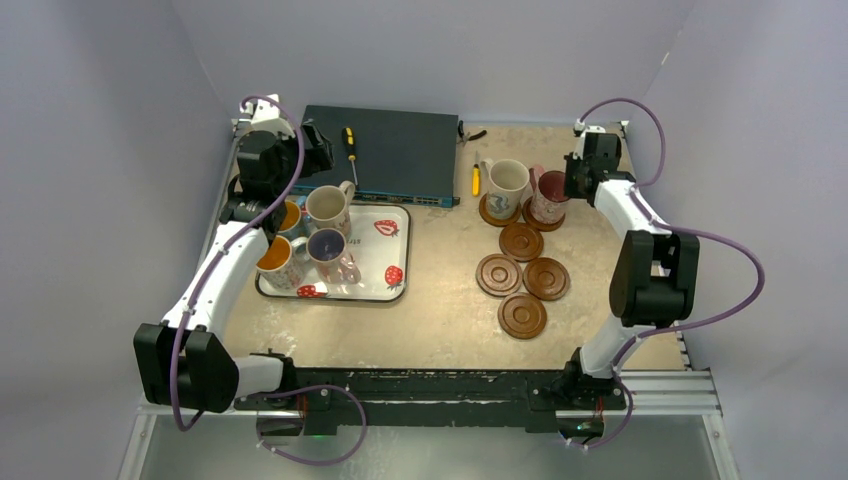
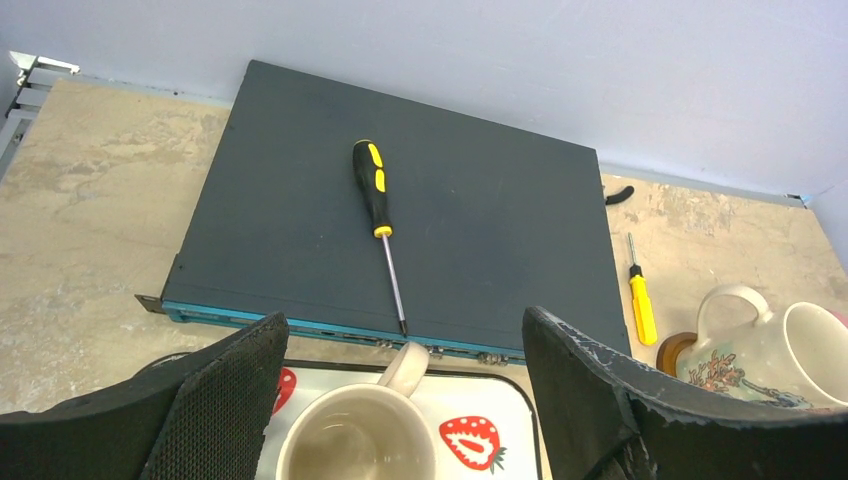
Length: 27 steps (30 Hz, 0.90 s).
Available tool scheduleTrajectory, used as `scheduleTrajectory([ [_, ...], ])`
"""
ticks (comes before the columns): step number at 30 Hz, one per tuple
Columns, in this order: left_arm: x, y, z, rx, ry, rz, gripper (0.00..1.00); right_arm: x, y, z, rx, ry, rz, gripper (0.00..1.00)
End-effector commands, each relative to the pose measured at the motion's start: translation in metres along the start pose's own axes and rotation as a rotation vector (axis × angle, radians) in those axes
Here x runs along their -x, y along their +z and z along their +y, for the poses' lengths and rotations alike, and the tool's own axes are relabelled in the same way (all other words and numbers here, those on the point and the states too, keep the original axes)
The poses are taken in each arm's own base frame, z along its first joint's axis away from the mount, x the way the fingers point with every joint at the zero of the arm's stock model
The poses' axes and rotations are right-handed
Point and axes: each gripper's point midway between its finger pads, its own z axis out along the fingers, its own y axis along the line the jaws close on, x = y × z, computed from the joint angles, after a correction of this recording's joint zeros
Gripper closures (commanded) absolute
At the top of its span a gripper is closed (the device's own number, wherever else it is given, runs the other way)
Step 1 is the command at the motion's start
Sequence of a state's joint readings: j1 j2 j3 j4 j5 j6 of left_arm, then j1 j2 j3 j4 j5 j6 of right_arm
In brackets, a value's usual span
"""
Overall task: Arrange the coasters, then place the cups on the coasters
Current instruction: Place the cup on the coaster.
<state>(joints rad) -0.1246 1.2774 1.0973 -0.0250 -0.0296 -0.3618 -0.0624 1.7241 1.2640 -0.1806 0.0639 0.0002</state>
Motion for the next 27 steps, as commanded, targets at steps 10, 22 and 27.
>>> scheduleTrajectory([
  [10,0.0127,0.0002,-0.0043,-0.02,-0.021,-0.036,0.18,0.0401,0.0,0.0005,-0.015,0.019,-0.111,1.0],
  [22,0.0139,0.0001,-0.0047,-0.021,-0.021,-0.038,0.18,0.0374,0.0021,0.003,-0.011,0.019,-0.094,0.69],
  [27,0.0135,0.0001,-0.0042,-0.019,-0.021,-0.037,0.18,0.0388,-0.0011,0.0072,-0.005,0.005,-0.105,0.56],
])
